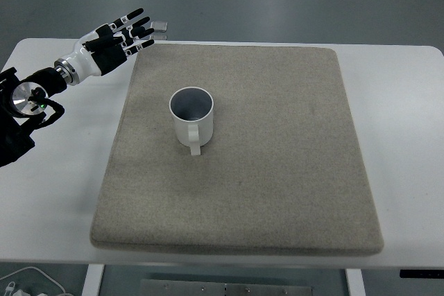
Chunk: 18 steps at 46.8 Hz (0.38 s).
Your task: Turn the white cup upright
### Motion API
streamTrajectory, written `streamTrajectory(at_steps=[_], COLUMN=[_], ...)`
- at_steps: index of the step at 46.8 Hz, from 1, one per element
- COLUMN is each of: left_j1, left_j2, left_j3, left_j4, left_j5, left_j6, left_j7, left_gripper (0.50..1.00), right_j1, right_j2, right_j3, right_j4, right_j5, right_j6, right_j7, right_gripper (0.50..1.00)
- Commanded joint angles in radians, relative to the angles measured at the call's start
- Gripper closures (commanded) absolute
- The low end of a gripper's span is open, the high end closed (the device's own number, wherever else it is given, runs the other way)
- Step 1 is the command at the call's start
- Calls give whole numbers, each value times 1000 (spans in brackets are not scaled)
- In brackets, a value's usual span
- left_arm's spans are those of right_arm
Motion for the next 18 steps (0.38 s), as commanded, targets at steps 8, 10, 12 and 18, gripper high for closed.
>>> streamTrajectory(at_steps=[8,10,12,18], left_j1=[16,16,16,16], left_j2=[-18,-18,-19,-19], left_j3=[1,1,1,3], left_j4=[-1,1,1,1], left_j5=[-10,-10,-10,-10], left_j6=[0,0,0,0], left_j7=[1,1,1,1], left_gripper=[506,506,506,506], right_j1=[0,0,-2,-2], right_j2=[0,0,0,0], right_j3=[-2,-2,-1,-2], right_j4=[8,8,8,14], right_j5=[-2,-1,-1,-4], right_j6=[5,5,5,3], right_j7=[0,0,0,0], right_gripper=[570,570,570,570])
